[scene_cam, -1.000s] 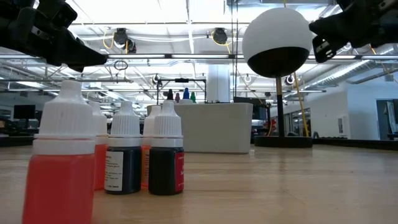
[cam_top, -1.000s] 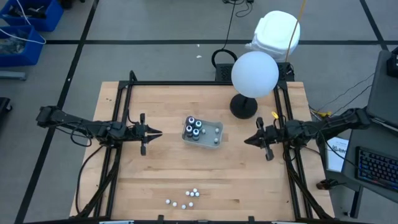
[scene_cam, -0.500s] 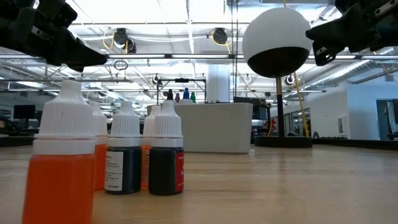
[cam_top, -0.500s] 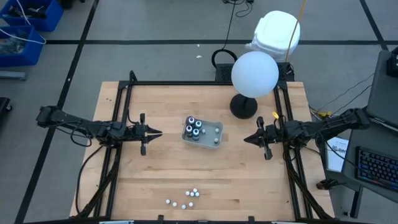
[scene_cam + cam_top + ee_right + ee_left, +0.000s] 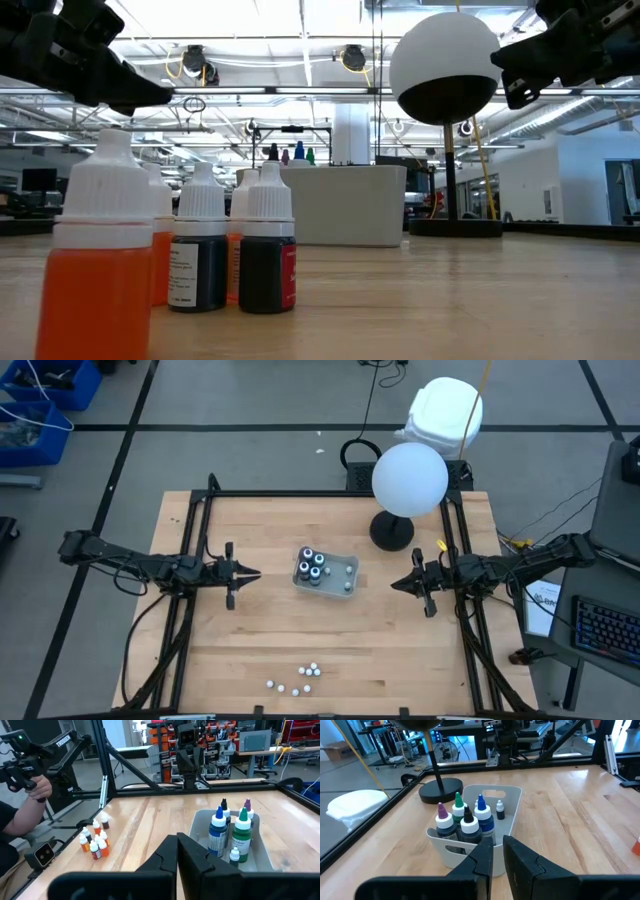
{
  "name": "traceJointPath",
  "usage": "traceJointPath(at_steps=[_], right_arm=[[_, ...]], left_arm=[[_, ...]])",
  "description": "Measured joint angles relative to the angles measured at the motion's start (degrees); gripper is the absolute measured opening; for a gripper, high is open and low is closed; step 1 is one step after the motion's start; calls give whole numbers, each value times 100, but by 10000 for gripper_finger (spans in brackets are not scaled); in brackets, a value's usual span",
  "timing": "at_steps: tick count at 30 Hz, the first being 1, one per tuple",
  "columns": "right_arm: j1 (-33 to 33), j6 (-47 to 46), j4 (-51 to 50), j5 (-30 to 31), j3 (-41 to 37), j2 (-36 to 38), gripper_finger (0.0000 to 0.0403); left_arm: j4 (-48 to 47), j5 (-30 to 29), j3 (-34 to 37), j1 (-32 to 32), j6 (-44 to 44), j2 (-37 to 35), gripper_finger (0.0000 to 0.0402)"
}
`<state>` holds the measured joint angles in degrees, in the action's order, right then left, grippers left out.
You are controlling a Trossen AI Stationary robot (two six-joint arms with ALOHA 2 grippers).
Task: Pick & Place food coloring
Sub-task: Put the small black food coloring bottle into the gray bin
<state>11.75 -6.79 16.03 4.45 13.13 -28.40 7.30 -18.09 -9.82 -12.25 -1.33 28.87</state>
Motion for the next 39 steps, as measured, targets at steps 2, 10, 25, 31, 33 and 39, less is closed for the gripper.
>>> traceJointPath(at_steps=[2,10,25,31,33,39], right_arm=[[0,10,0,6,0,0,0],[0,187,683,53,-442,-15,0],[776,262,2277,1065,-619,-1148,0],[1100,628,2986,1225,-619,-1899,0],[1160,704,3173,1224,-619,-2071,0],[1200,937,3407,1224,-619,-2315,0]], left_arm=[[-29,0,0,0,-118,1,51],[-119,-2,0,0,-137,-1,51],[-113,-61,0,0,-103,-1,51],[-176,-148,2,0,-101,1,51],[-166,-78,2,0,-58,-1,51],[31,59,2,-39,187,-1,51]])
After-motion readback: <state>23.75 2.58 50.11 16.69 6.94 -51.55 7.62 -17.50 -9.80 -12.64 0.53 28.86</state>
